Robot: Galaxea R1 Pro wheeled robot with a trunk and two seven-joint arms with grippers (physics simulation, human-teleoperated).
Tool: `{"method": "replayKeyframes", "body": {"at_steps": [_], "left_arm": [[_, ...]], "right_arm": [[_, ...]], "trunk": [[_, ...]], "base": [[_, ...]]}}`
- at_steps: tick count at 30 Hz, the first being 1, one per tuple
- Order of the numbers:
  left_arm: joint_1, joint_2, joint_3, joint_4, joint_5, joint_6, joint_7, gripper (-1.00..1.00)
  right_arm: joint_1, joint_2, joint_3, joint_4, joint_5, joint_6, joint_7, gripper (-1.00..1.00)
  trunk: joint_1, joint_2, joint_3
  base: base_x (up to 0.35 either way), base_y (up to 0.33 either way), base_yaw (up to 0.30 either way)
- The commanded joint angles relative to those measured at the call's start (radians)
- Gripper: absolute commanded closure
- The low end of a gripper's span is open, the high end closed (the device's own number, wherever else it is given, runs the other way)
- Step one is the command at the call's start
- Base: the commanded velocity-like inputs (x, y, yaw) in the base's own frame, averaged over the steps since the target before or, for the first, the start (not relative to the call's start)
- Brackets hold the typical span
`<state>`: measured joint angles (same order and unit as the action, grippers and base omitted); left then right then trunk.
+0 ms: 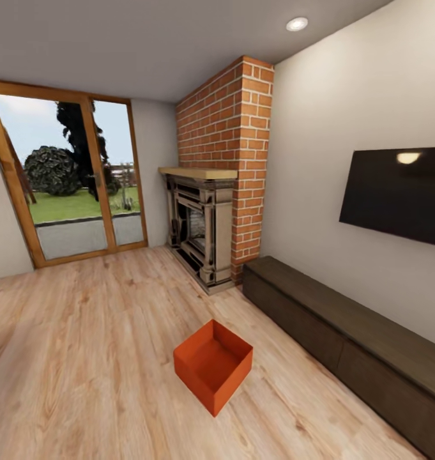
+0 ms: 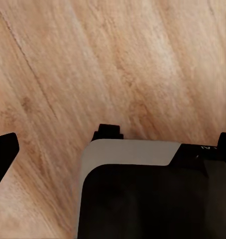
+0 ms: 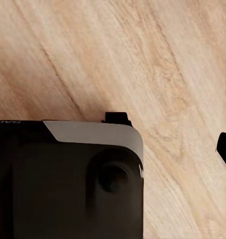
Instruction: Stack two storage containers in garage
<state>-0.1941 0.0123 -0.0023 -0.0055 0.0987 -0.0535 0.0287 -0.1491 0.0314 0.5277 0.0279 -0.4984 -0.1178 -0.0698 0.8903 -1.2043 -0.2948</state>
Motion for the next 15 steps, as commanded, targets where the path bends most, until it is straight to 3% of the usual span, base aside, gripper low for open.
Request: {"method": "replayKeyframes", "body": {"at_steps": [1, 15], "left_arm": [[-0.001, 0.0, -0.001, 0.001, 0.01, -0.003, 0.0, -1.0], [-0.001, 0.0, -0.002, 0.001, 0.01, -0.003, 0.001, -1.0]], "right_arm": [[-0.001, 0.001, 0.008, 0.003, -0.009, -0.005, -0.001, -1.0], [-0.001, 0.001, 0.008, 0.003, -0.009, -0.005, -0.001, -1.0]], "trunk": [[0.001, -0.001, -0.001], [0.001, -0.001, -0.001]], "base": [[0.297, -0.113, 0.0], [0.297, -0.113, 0.0]]}}
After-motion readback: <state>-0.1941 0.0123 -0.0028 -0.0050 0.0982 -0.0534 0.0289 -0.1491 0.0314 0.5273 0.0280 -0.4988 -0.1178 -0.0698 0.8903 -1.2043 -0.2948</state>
